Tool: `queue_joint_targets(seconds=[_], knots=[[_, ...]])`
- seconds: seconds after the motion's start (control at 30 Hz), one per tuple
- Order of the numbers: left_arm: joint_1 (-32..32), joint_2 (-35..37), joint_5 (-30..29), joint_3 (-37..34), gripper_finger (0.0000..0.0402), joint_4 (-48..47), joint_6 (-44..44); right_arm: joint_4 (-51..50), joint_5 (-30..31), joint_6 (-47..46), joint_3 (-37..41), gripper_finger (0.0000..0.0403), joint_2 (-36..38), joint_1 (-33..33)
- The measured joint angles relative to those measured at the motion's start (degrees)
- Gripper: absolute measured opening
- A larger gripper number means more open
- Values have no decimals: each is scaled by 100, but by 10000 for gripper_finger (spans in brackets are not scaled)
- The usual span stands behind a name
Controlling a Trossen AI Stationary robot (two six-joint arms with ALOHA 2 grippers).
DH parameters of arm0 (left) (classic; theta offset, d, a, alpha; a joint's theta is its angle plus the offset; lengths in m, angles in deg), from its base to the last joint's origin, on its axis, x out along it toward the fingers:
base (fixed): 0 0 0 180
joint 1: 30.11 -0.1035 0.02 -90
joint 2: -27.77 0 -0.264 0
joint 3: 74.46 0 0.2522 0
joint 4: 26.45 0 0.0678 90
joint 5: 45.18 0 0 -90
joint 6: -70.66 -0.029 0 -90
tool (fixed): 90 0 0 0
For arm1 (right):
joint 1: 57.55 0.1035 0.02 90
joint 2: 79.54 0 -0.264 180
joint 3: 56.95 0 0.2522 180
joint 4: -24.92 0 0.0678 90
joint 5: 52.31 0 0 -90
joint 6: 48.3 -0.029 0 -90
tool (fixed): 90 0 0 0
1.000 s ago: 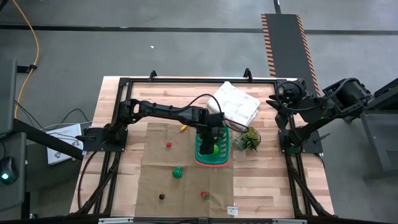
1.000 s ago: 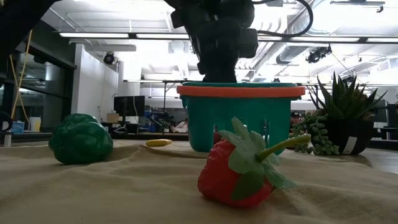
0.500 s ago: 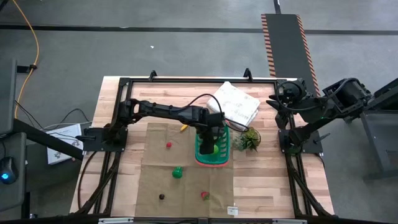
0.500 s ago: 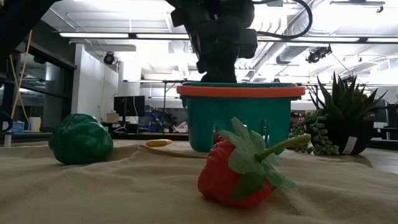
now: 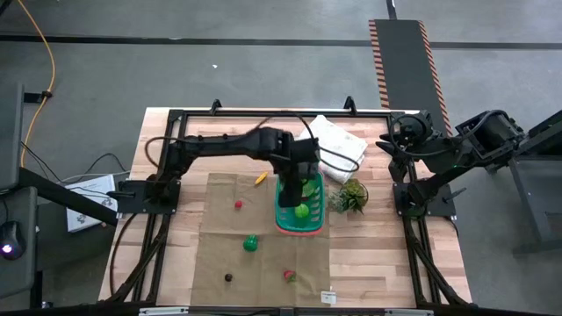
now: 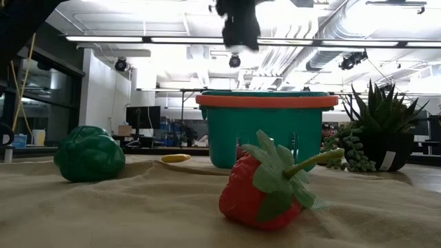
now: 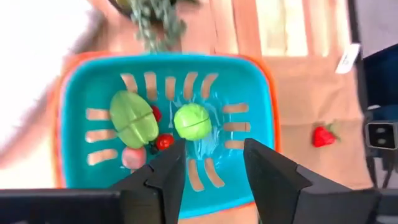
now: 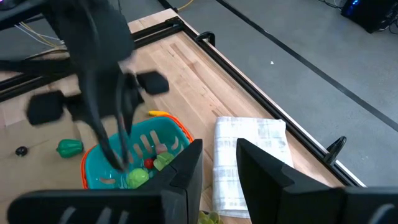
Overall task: Pick and placing Produce into tupperware
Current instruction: Put the red raspberry into the blue basket
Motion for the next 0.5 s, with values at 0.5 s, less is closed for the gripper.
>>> queue_joint_targets(seconds=[0.5], knots=[[-795,2040,-624,-299,107,-714,268,0,-14,-43,0,89,0,0]])
